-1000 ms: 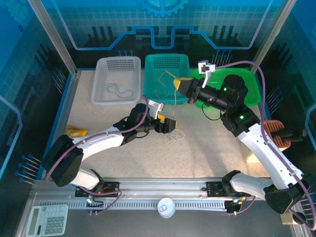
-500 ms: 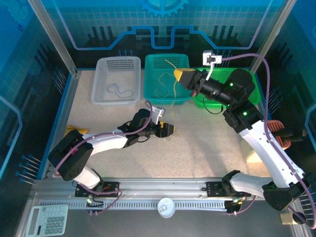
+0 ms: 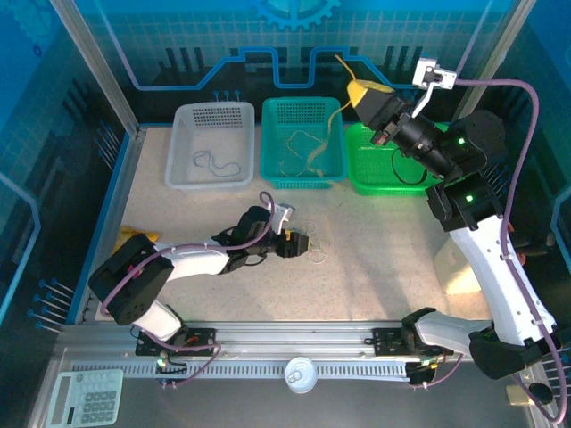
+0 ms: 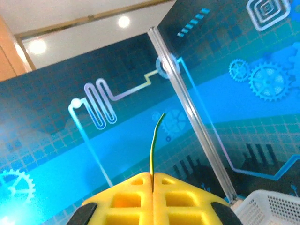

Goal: Untangle the cables

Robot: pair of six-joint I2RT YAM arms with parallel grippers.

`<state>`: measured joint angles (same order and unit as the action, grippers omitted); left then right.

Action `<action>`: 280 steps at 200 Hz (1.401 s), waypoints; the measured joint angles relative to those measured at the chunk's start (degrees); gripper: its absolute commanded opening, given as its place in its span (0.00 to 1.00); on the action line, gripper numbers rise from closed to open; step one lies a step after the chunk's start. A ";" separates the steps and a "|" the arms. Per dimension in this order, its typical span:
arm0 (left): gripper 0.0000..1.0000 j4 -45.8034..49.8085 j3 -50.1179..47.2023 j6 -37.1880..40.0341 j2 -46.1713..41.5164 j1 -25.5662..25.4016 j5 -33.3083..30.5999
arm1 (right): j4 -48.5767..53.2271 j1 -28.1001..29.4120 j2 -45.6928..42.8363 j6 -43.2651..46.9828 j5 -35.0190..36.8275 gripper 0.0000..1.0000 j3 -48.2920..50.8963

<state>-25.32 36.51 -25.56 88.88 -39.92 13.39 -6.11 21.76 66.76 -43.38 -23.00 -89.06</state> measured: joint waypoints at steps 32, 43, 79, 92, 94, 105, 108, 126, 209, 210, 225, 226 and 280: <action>0.65 -0.70 -0.04 -0.02 0.00 0.00 0.00 | -1.90 -2.08 0.70 -1.90 0.50 0.00 -0.39; 0.65 -0.74 -0.04 -0.04 0.00 0.00 0.00 | -2.12 -2.51 0.94 -2.08 0.76 0.00 -0.63; 0.71 -0.74 -0.07 -1.16 0.00 0.00 0.00 | -2.12 -4.22 1.01 -2.08 1.55 0.00 -1.03; 0.75 -0.74 -0.07 -1.57 -0.11 0.00 0.04 | -2.10 -4.68 0.96 -2.08 1.77 0.00 -1.03; 0.76 -0.72 -0.07 -1.60 -0.13 0.00 0.04 | -2.12 -4.70 0.96 -2.08 1.77 0.00 -1.03; 0.78 -0.72 -0.07 -1.75 -0.57 0.00 0.09 | -2.12 -4.96 0.96 -2.03 1.99 0.00 -0.98; 0.79 -0.70 -0.07 -1.90 -0.81 0.00 0.11 | -2.10 -4.96 0.92 -2.03 2.03 0.00 -0.94; 0.84 -0.68 -0.07 -2.29 -2.56 0.00 0.24 | -2.03 -5.09 0.63 -1.40 2.80 0.00 -0.59; 0.99 1.79 -0.04 -3.17 -12.72 0.00 -0.13 | 0.28 -5.70 0.68 5.97 8.33 0.00 -0.52; 0.99 1.86 -0.04 -3.17 -12.79 0.00 -0.17 | 0.31 -5.73 0.70 6.05 8.41 0.00 -0.52; 0.99 3.15 -0.04 -3.19 -13.84 0.00 -0.55 | 0.61 -6.08 1.33 7.76 10.10 0.00 -0.52; 0.99 3.19 -0.04 -3.17 -13.88 0.00 -0.57 | 0.61 -6.08 1.38 7.85 10.21 0.00 -0.52; 0.99 7.96 -0.04 -3.21 -18.97 0.00 -3.85 | 3.54 -7.61 7.72 15.28 16.85 0.00 -2.45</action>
<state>-17.37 36.47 -28.77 69.91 -39.92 9.54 -2.57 14.15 74.48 -28.10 -6.15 -91.50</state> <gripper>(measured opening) 0.992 0.043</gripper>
